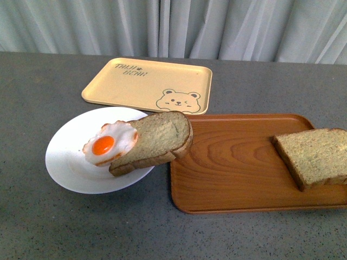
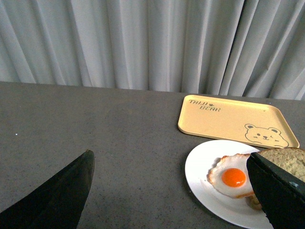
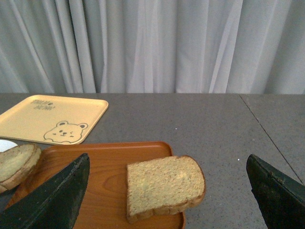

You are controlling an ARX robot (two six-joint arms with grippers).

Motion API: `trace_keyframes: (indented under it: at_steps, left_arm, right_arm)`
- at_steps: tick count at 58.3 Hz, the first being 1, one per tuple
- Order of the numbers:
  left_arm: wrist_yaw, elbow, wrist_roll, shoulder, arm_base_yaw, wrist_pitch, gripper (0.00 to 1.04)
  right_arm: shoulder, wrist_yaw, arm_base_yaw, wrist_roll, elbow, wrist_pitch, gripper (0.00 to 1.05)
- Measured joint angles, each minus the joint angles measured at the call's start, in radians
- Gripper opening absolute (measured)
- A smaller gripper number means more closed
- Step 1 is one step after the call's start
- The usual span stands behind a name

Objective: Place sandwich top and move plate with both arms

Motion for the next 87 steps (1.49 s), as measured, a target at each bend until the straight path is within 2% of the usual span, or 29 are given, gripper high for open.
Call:
trace_keyframes:
  at_steps: [50, 52, 54, 57, 61, 66, 73, 87]
  left_arm:
    - [0.0, 0.0, 0.0, 0.0, 0.0, 0.0, 0.96]
    - [0.0, 0.0, 0.0, 0.0, 0.0, 0.0, 0.96]
    - [0.0, 0.0, 0.0, 0.0, 0.0, 0.0, 0.96]
    - [0.001, 0.0, 0.0, 0.0, 0.0, 0.0, 0.96]
    - [0.0, 0.0, 0.0, 0.0, 0.0, 0.0, 0.96]
    - [0.0, 0.0, 0.0, 0.0, 0.0, 0.0, 0.96]
    - [0.0, 0.0, 0.0, 0.0, 0.0, 0.0, 0.96]
    - [0.0, 0.0, 0.0, 0.0, 0.0, 0.0, 0.96]
  right_arm:
    - [0.0, 0.0, 0.0, 0.0, 0.0, 0.0, 0.96]
    - [0.027, -0.031, -0.011, 0.009, 0.019, -0.062, 0.96]
    - [0.111, -0.107, -0.052, 0.021, 0.083, -0.224, 0.96]
    - [0.277, -0.164, -0.134, 0.018, 0.164, -0.342, 0.96]
    - [0.48, -0.201, -0.237, -0.001, 0.232, -0.293, 0.96]
    - [0.766, -0.27, -0.352, -0.019, 0.348, -0.151, 0.96]
    - [1.066, -0.33, -0.4, -0.026, 0.461, -0.065, 0.96]
    - [1.454, -0.356, -0.404, -0.011, 0.626, -0.031, 0.96]
